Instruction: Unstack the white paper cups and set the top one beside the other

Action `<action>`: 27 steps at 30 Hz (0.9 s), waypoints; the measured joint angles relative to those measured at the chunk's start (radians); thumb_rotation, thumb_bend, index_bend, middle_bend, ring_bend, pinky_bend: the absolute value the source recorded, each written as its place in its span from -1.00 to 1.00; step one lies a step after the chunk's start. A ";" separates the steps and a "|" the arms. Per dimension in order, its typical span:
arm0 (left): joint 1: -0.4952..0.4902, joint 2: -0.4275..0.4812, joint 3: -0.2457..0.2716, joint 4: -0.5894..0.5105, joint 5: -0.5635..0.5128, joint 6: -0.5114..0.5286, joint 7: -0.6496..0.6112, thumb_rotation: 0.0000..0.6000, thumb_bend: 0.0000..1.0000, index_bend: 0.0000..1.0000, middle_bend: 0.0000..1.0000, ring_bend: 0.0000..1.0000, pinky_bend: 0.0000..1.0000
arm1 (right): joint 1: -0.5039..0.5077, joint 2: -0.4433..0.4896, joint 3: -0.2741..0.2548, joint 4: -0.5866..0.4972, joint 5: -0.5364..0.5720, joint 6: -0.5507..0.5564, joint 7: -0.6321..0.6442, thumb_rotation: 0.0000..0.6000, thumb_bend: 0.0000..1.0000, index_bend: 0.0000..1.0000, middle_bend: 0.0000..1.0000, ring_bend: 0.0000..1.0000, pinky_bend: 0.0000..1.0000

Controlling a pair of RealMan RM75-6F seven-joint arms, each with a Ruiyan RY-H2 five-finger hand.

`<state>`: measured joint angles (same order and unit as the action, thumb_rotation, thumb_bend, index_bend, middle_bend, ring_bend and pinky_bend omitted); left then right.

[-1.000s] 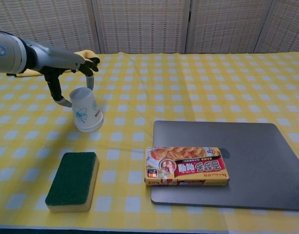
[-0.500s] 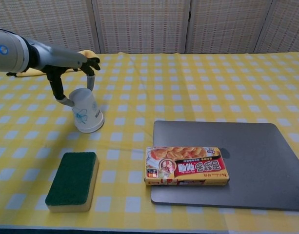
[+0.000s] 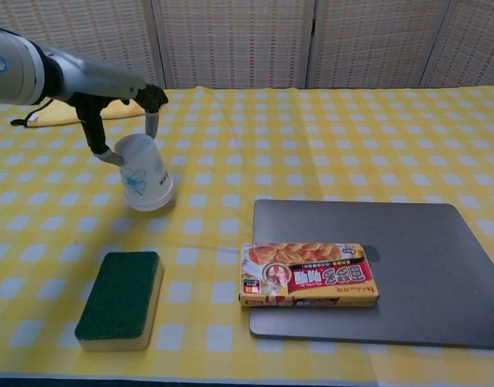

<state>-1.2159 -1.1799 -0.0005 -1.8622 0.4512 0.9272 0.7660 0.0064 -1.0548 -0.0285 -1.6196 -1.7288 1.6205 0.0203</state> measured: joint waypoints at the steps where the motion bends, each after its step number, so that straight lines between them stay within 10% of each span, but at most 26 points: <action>1: -0.004 0.005 -0.002 -0.012 -0.007 0.009 0.006 1.00 -0.41 -0.24 -1.00 -1.00 -0.67 | 0.000 0.000 -0.001 0.000 -0.002 0.001 0.001 1.00 -0.64 -1.00 -1.00 -1.00 -1.00; 27: -0.042 0.226 -0.058 -0.285 -0.117 0.142 0.062 1.00 -0.41 -0.24 -1.00 -1.00 -0.67 | -0.004 -0.002 -0.002 0.003 -0.012 0.007 -0.001 1.00 -0.64 -1.00 -1.00 -1.00 -1.00</action>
<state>-1.2579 -0.9543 -0.0580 -2.1467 0.3337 1.0690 0.8276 0.0025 -1.0569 -0.0310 -1.6164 -1.7407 1.6273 0.0194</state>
